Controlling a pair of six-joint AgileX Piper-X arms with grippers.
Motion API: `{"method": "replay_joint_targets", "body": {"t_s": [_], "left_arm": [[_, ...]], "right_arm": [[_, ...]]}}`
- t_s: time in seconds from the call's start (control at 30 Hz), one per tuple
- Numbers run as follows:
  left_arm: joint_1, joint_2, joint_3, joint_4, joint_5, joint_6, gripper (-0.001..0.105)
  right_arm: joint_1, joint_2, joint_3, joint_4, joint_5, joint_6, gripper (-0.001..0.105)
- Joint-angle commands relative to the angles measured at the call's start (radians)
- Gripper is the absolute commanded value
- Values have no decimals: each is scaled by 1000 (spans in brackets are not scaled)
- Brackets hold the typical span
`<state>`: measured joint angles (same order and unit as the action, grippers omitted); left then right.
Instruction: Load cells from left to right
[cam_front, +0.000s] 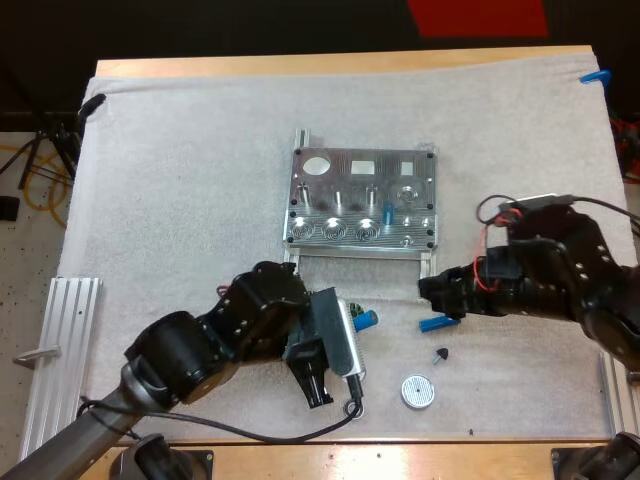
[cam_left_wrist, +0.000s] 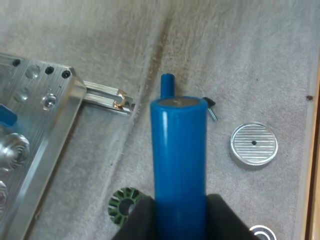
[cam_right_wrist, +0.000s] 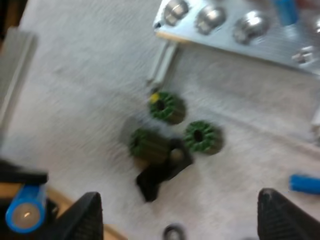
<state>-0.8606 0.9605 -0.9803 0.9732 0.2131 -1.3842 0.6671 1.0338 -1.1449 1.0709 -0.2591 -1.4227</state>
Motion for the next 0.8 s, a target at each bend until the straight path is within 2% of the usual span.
{"method": "replay_joint_targets", "body": {"t_s": [0.0,0.07,0.33,0.57,0.77], "left_arm": [[-1,-7,-2,-1,8,13,0],[-1,-7,-2,1,8,22,0],[-1,-4,-2,1,8,62,0],[-1,-4,-2,1,8,66,0],[-1,-4,-2,1,8,66,0]], "right_arm": [[-5,9,-7,-15,-70,-16,63],[-5,26,-7,-37,-158,-16,63],[-5,95,-7,-118,-396,-9,63],[0,172,-7,-145,-516,-9,63],[16,191,-7,-169,-556,7,63]]}}
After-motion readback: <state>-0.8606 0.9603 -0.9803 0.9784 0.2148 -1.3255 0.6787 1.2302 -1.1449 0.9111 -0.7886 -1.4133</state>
